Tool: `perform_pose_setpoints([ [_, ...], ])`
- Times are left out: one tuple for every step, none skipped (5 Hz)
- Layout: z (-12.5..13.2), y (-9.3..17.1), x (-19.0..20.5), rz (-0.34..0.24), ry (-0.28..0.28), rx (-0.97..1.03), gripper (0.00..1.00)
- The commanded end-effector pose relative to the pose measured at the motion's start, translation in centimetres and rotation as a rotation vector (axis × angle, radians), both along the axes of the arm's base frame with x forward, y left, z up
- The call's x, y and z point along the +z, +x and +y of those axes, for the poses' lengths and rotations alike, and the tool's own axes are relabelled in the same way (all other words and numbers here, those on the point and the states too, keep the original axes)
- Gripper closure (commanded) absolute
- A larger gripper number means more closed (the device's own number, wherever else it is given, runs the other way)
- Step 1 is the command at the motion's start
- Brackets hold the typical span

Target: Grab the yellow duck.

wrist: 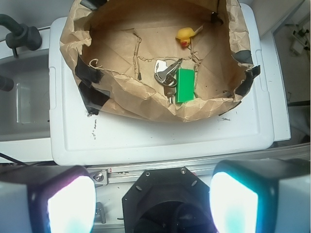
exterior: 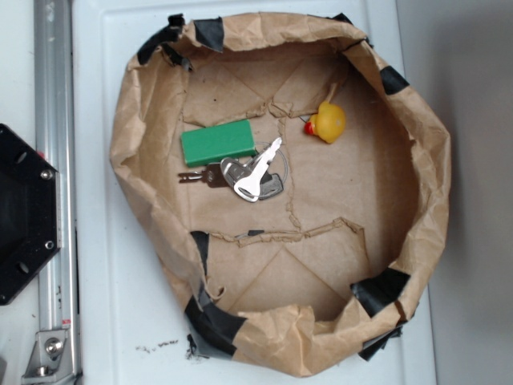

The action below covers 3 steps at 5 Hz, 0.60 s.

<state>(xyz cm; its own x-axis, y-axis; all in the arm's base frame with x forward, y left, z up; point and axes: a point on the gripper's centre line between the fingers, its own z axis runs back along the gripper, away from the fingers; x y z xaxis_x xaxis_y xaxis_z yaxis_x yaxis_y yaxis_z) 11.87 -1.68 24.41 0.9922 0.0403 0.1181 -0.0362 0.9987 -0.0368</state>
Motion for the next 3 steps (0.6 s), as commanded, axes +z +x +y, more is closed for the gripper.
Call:
perform_pose_setpoints([
  [0.0,0.0,0.0,0.0,0.0,0.0,0.0],
  [0.4,5.0,-2.9,-0.059,0.021,-0.028,0.0],
  [1.2,8.1,-5.4,-0.202,0.048,-0.07,0.0],
])
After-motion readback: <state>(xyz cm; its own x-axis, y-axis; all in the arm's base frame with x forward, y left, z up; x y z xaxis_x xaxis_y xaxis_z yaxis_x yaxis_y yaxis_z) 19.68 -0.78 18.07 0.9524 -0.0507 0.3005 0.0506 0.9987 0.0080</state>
